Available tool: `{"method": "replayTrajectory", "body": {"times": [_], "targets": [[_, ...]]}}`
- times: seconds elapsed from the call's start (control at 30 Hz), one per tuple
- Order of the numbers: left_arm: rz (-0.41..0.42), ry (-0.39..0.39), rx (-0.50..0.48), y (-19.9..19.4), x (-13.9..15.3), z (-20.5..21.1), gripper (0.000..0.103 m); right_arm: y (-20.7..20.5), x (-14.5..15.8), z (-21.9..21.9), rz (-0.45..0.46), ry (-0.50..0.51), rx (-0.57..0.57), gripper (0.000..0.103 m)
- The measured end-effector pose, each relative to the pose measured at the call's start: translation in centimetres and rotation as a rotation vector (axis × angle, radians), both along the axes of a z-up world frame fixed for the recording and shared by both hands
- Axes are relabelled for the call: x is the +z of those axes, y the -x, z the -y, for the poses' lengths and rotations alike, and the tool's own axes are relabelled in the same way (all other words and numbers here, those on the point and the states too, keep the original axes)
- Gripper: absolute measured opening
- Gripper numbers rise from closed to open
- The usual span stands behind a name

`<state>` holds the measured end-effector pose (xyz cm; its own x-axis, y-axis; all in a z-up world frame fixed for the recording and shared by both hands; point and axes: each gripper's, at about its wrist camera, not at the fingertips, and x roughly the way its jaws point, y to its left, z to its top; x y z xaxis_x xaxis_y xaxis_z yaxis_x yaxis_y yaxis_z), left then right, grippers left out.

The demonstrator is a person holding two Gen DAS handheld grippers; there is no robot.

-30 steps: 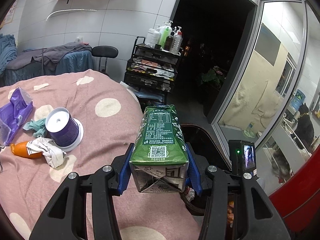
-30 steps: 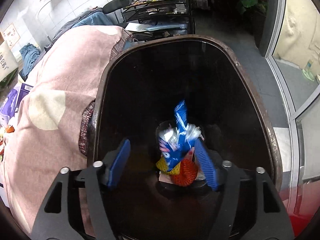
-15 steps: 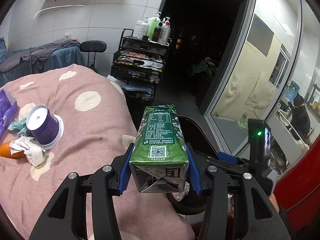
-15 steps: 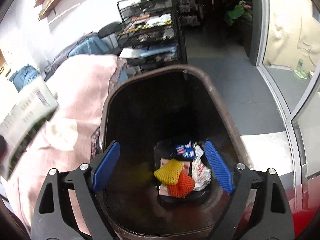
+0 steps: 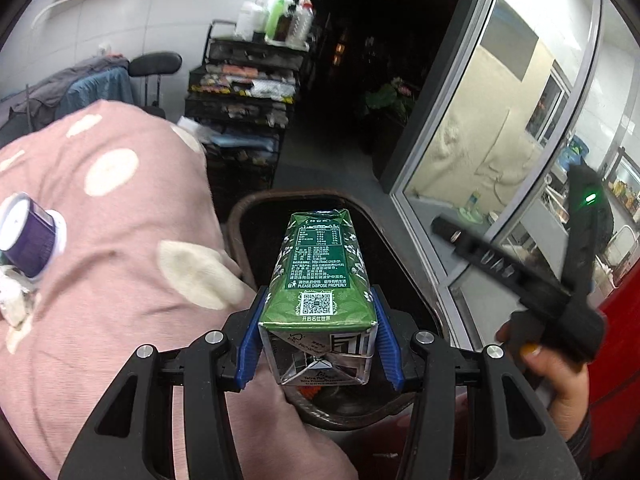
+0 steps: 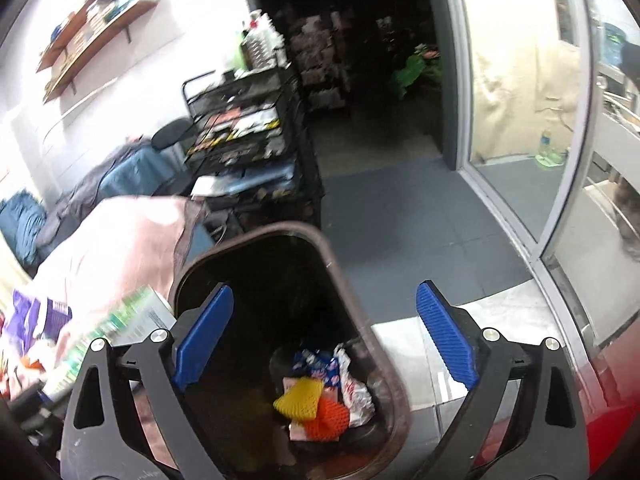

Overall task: Collect trash
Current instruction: 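Carry the carton and wrapper over the bin and open both grippers to drop them, then move both open grippers back over the bedspread toward the remaining items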

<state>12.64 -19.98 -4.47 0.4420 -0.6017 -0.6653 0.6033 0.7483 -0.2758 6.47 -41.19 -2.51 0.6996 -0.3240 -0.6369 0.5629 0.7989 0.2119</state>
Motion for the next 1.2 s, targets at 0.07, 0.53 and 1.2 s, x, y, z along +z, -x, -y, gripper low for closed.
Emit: {"method": "replayTrajectory", "body": {"times": [0.07,0.53,1.2], "targets": [[-0.022,-0.015,-0.011,-0.2,-0.6,0.9,0.049,0.4,0.4,0.5,0.014,0.002,-0.017,0.093],[-0.136,-0.19,-0.063,-1.5,-4.5,5.8,0.049,1.2,1.5,0.9,0.049,-0.014,-0.018,0.094],[-0.057,-0.119,-0.058,-0.8,-3.1,4.9,0.089,1.4,2.8,-0.7,0.141,0.003,0.074,0.097]]}}
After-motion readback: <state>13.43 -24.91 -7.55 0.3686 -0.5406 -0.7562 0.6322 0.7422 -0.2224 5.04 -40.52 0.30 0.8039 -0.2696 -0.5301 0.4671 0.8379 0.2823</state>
